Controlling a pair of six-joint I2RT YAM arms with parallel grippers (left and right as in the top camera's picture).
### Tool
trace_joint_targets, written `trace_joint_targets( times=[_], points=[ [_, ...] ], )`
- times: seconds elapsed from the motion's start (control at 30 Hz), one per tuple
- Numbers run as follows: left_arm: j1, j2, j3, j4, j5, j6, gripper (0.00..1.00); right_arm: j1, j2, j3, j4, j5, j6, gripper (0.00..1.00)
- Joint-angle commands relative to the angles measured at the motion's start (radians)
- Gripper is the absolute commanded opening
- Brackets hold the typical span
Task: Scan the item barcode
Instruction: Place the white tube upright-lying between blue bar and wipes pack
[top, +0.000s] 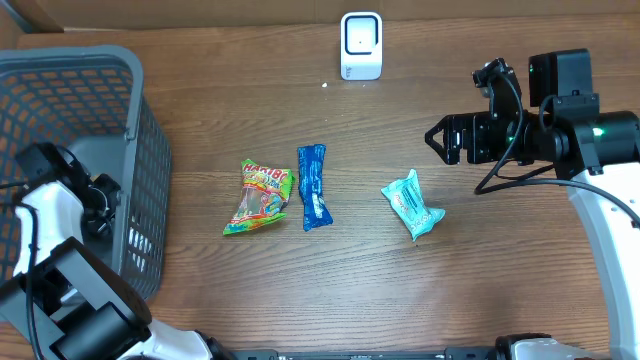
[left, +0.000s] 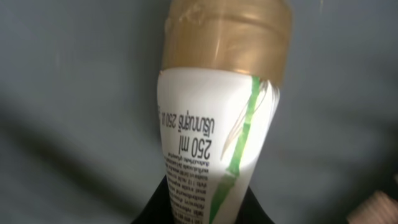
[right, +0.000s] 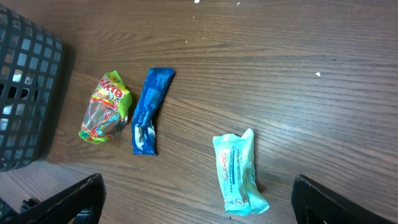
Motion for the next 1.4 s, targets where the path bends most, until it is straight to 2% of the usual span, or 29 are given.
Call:
trace_joint_targets(
  times=[0.0, 0.23, 0.4, 0.5, 0.63, 0.77, 0.83, 0.9, 0.97, 1.23, 1.37],
  points=[
    [-0.007, -0.010, 0.231, -0.145, 0.072, -0.027, 0.04, 0.004, -0.004, 0.013, 0.008, -0.006, -0.001, 0.96],
    [-0.008, -0.010, 0.664, -0.478, 0.127, 0.012, 0.04, 0.004, -0.004, 0.013, 0.011, -0.006, -0.001, 0.96],
    [-0.031, -0.010, 0.939, -0.625, 0.321, 0.130, 0.04, 0.004, -0.004, 0.013, 0.023, -0.006, -0.001, 0.96],
    [-0.089, -0.011, 1.085, -0.705, 0.435, 0.172, 0.04, 0.004, -0.004, 0.013, 0.035, -0.006, -0.001, 0.96],
    [-0.244, -0.022, 1.187, -0.789, 0.448, 0.171, 0.04, 0.004, -0.004, 0.013, 0.037, -0.006, -0.001, 0.95],
    [-0.447, -0.023, 1.177, -0.803, 0.404, 0.151, 0.04, 0.004, -0.004, 0.013, 0.037, -0.006, -0.001, 0.95],
    [-0.555, -0.016, 1.144, -0.795, 0.328, 0.084, 0.04, 0.004, -0.004, 0.013, 0.036, -0.006, -0.001, 0.93],
    [-0.653, -0.003, 1.096, -0.780, 0.242, -0.006, 0.04, 0.004, -0.004, 0.013, 0.037, -0.005, 0.002, 0.85],
    [-0.742, 0.010, 1.033, -0.754, 0.200, -0.077, 0.04, 0.004, -0.004, 0.013, 0.039, 0.018, 0.047, 0.83],
    [-1.038, 0.098, 0.735, -0.485, 0.111, -0.217, 0.04, -0.005, -0.004, 0.013, 0.029, 0.264, 0.268, 0.81],
    [-1.127, 0.190, 0.666, -0.378, 0.066, -0.276, 0.04, -0.065, -0.004, 0.013, 0.023, 0.283, 0.357, 0.82]
  ],
)
